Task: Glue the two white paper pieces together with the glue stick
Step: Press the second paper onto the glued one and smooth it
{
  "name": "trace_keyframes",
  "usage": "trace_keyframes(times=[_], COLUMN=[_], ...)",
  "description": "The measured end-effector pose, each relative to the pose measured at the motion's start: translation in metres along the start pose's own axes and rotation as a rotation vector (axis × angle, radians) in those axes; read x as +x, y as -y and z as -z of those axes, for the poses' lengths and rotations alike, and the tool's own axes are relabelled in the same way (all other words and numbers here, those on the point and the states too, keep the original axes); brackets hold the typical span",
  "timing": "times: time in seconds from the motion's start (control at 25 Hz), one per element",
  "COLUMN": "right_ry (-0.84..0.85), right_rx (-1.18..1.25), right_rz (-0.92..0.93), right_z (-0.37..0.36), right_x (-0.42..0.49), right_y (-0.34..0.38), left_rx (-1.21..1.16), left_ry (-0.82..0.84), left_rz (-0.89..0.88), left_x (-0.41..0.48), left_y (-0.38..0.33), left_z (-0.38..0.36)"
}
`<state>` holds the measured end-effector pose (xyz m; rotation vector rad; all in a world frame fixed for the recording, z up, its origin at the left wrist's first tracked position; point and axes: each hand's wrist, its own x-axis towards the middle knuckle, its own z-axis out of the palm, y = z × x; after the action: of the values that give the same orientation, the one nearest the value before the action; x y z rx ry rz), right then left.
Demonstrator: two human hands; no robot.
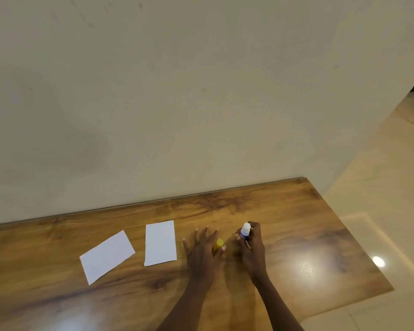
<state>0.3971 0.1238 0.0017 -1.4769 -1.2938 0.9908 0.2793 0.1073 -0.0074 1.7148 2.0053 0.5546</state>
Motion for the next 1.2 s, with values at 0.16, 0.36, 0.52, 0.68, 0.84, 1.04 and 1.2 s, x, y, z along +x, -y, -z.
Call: trace_keyframes(times=[0.16,0.36,0.52,0.68,0.84,1.04,1.2], right_ry=[0.034,0.016,-0.507,-0.125,0.236,0.167,0.136], right_rx=[-0.070,-0.035,-0.175,-0.277,-0.519,-0.672,-0.464], right_rz=[0.000,-0.030,0.220,0.401,-0.027,-0.327,-0.491], right_z=[0.004,0.016,0.009,-0.075,-0.145,-0.172,-0.172], right_x=[0.001,-0.008,-0.033,-0.052,-0.045,-0.041,-0.026], right_y=[-0.003,0.003,0.043,0.072,0.058,0.060,0.055], left_rx=[0.094,0.023,-0.335,-0.268,-0.087,-0.256,-0.357], left_ry=[0.043,0.178,-0.123,-0.360,-0.174,-0.109,-0.162], left_rz=[0.033,0.035,0.123,0.353,0.383,0.403,0.456], left_x=[-0.001,0.003,0.002,0.001,-0.004,-0.010,-0.012], left_y=[0.006,0.006,0.022,0.063,0.094,0.096,0.095], left_z=[-0.005,0.003,0.040,0.089,0.107,0.097,0.099])
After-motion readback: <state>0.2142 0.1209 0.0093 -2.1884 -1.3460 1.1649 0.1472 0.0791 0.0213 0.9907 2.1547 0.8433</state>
